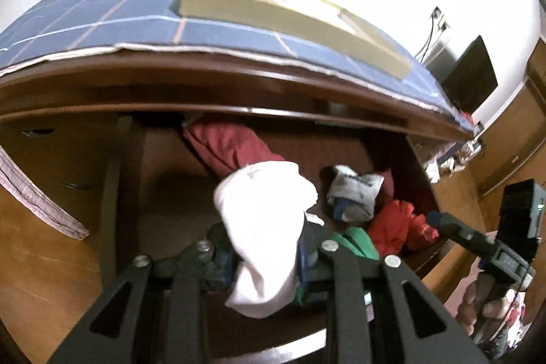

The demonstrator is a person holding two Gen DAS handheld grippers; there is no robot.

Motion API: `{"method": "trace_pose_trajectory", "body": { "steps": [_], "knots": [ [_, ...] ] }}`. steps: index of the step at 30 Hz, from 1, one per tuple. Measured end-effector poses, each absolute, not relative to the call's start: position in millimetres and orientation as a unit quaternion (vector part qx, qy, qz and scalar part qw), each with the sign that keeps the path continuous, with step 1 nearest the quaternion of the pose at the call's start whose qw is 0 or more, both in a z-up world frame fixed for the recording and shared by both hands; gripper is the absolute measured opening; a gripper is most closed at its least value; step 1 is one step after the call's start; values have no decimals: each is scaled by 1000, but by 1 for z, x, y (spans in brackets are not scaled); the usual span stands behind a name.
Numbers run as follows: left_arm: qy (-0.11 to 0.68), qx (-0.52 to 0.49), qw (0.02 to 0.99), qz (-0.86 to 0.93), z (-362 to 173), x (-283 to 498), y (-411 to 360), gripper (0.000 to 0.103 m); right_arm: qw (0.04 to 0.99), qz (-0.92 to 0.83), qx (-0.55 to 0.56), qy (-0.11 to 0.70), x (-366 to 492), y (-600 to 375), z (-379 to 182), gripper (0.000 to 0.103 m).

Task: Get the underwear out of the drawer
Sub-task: 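Grasp the pale pink underwear with the left tool and lift it, then grasp the dark red underwear with the right tool while the left tool holds the pink one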

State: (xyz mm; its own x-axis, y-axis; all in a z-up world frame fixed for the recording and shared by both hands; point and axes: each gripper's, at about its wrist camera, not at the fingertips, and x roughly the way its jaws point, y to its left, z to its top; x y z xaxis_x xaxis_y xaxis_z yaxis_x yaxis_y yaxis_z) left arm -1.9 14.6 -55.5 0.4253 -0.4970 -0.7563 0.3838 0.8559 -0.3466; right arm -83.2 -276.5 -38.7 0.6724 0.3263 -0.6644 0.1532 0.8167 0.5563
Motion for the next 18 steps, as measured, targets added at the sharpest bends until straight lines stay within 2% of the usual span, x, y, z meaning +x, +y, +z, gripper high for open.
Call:
{"method": "trace_pose_trajectory", "body": {
  "steps": [7, 10, 18],
  "knots": [
    [451, -83, 853, -250, -54, 0, 24, 25, 862, 85, 269, 421, -54, -258, -35, 64],
    [432, -84, 866, -237, -43, -6, 34, 25, 865, 110, 221, 438, -30, -241, -32, 64],
    [400, -90, 891, -196, -25, -18, 71, 25, 802, 184, 76, 564, 50, -168, -64, 64]
  ]
}}
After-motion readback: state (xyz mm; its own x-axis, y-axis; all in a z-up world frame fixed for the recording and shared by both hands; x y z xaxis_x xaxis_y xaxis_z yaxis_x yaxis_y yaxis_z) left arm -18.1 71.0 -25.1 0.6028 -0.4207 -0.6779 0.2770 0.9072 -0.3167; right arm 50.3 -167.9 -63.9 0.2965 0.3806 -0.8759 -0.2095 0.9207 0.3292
